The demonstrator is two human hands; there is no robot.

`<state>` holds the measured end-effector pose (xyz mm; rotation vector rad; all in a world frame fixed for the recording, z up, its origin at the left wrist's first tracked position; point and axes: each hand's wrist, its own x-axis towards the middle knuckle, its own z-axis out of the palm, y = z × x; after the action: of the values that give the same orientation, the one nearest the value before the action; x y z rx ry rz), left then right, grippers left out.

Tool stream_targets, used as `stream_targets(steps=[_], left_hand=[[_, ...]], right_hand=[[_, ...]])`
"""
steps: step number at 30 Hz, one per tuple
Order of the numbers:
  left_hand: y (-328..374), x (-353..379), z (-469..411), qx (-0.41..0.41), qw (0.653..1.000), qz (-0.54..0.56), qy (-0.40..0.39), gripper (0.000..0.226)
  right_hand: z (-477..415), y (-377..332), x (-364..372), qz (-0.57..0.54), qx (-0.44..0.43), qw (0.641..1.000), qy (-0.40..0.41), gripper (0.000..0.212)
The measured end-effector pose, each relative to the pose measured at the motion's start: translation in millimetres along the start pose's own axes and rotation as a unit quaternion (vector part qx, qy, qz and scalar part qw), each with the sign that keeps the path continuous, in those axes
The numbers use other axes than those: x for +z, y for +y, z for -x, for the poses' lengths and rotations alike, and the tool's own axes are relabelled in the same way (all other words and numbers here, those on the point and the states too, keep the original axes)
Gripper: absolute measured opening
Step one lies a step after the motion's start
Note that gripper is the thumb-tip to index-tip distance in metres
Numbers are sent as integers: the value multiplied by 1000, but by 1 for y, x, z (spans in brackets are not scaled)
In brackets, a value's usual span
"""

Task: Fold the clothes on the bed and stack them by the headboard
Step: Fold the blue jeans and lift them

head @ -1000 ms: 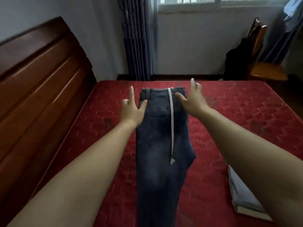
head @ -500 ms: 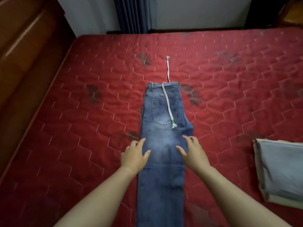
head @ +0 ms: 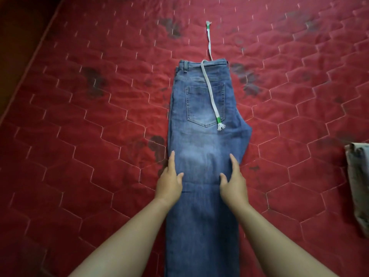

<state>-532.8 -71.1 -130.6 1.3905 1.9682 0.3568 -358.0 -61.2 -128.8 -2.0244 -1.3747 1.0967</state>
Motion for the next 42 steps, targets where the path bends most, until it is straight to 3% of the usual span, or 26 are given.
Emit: stream_targets(steps=[6,10,15,21,25,29,33,36,40,42], left_hand=[[52,-88,39,120,982,109,95,26],[124,-191,83,166,973,110,118,15],[212,-323,150,198,964,116,138,21],[273,-427,212,270,946,135,121,45],[285,-442,250,286,938,29,196,33],[283,-430,278,261,929,5,262,21],[278,-417,285,215,947,46,234,14],[276,-413,285,201,946,108,232,15],[274,-418,284,211,946,151,195,33],[276,-423,282,244,940,133,198,41]], right_hand=[[32,-65,-71,-45,-120,989,73,31],[70,-157,-152,-44,-181,977,99,20],[138,-276,-252,-69,-252,959,110,24],[195,-353,-328,-40,-338,936,95,57],[227,-365,-344,-7,-350,929,120,42],[249,-362,-346,-52,-369,913,167,29],[254,-353,-343,-26,-336,928,158,21],[255,-352,-345,-20,-349,921,172,20],[254,-355,-351,18,-343,928,145,42],[254,-358,-354,9,-336,928,162,41]])
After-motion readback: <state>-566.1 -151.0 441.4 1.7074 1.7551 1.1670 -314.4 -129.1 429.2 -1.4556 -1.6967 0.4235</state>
